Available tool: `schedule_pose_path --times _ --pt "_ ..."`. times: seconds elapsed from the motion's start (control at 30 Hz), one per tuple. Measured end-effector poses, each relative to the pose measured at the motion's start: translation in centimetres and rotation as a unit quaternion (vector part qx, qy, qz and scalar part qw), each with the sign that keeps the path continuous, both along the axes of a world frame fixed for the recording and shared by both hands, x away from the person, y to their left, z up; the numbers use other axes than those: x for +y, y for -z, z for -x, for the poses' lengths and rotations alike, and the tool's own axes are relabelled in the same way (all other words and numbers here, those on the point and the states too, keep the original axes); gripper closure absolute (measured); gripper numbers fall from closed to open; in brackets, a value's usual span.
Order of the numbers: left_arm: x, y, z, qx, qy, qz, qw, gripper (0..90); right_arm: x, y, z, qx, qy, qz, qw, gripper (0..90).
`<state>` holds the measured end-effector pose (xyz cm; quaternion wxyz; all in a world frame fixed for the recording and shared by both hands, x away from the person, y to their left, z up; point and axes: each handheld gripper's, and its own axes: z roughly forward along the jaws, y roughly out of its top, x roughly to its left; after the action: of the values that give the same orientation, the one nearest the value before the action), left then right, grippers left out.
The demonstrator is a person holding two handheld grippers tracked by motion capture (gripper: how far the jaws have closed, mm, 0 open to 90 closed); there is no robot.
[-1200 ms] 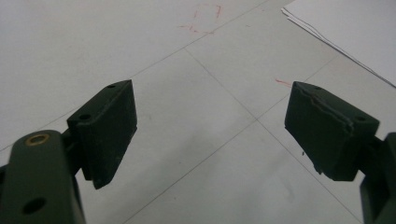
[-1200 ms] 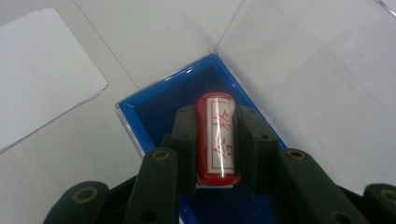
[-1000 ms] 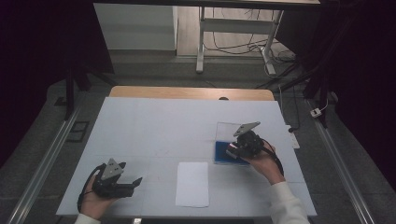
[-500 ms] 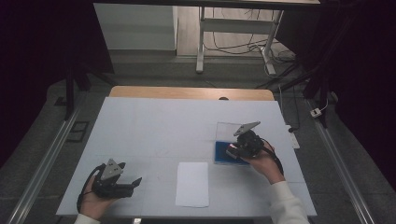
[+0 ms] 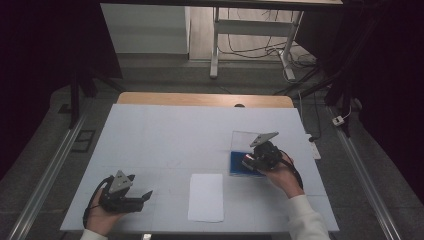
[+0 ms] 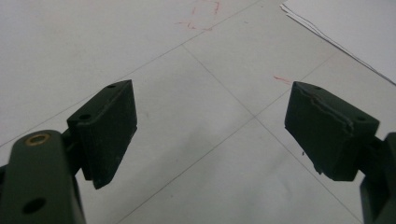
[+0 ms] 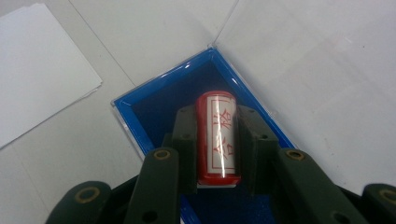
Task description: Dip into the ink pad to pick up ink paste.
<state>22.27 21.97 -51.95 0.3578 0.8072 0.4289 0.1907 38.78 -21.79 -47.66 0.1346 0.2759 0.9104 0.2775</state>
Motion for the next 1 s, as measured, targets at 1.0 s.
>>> schedule_pose_path --times 1.0 --pt "0.37 -0.08 -0.06 -0.001 -0.004 0.003 1.0000 17.0 0.27 -0.46 0.49 -0.017 -0.005 0.010 0.9998 69.6"
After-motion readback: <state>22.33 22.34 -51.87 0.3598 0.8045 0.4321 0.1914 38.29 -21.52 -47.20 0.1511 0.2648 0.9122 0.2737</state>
